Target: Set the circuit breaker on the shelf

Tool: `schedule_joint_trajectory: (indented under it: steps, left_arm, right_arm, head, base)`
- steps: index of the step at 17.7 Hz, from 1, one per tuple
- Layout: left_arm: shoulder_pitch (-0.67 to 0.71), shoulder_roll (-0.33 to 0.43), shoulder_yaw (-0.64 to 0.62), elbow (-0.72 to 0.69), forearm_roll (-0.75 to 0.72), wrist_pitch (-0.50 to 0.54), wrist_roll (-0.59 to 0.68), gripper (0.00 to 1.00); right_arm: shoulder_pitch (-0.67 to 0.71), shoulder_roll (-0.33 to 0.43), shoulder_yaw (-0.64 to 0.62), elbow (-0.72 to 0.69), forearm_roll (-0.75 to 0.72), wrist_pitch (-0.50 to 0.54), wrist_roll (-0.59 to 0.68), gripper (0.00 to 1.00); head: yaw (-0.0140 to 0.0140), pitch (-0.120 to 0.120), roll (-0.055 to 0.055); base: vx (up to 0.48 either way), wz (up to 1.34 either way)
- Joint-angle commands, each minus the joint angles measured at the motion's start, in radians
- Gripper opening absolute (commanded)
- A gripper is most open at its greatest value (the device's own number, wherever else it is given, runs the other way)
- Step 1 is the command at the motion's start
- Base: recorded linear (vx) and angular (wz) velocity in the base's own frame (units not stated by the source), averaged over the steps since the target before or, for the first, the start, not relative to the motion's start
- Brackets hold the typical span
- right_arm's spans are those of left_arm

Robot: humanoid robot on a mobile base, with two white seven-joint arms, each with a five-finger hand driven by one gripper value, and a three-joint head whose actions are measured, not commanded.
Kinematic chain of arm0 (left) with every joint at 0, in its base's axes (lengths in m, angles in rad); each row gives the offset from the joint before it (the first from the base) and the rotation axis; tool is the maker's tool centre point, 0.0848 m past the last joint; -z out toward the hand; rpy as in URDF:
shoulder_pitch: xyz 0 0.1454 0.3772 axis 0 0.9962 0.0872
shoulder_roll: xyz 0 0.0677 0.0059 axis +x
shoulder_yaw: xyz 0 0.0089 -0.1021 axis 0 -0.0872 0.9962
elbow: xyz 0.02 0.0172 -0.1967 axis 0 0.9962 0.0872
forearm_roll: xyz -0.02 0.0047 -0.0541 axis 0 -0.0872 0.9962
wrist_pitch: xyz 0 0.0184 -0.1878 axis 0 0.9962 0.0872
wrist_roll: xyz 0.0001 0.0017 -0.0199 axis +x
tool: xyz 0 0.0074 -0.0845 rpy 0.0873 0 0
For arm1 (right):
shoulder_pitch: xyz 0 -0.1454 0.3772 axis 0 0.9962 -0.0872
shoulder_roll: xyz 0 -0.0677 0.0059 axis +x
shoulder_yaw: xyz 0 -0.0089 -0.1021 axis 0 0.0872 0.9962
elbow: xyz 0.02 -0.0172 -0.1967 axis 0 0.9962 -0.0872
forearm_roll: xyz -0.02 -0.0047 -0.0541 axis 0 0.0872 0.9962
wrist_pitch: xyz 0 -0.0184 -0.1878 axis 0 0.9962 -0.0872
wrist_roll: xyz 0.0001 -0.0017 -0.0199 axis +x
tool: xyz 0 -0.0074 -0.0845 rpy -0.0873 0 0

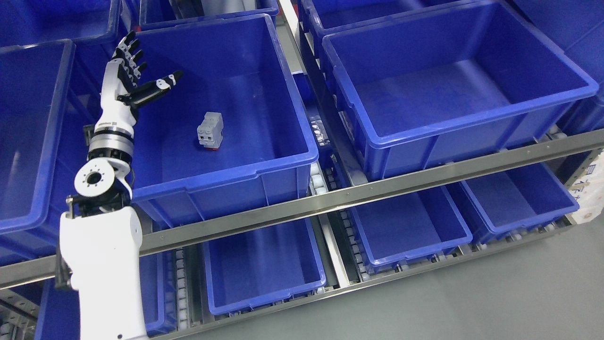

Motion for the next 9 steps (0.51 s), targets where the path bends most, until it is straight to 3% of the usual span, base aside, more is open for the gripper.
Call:
schedule_joint_trajectory:
  steps: [1, 9]
  left_arm:
    - [0.142, 0.006, 0.019, -0.382, 0.024, -0.019, -0.009, 0.99]
    - [0.162, 0.006, 0.016, -0.383, 0.024, -0.019, -0.009, 0.99]
  right_arm:
    - [0.000, -0.017, 0.020, 0.000, 0.000, 0.058, 0.001, 1.00]
    - [0.000, -0.017, 0.020, 0.000, 0.000, 0.058, 0.001, 1.00]
  head:
    - [0.0000, 0.000, 0.000]
    - [0.0000, 0.000, 0.000]
  base:
    - [-0.111, -0.06]
    - [-0.098, 0.10]
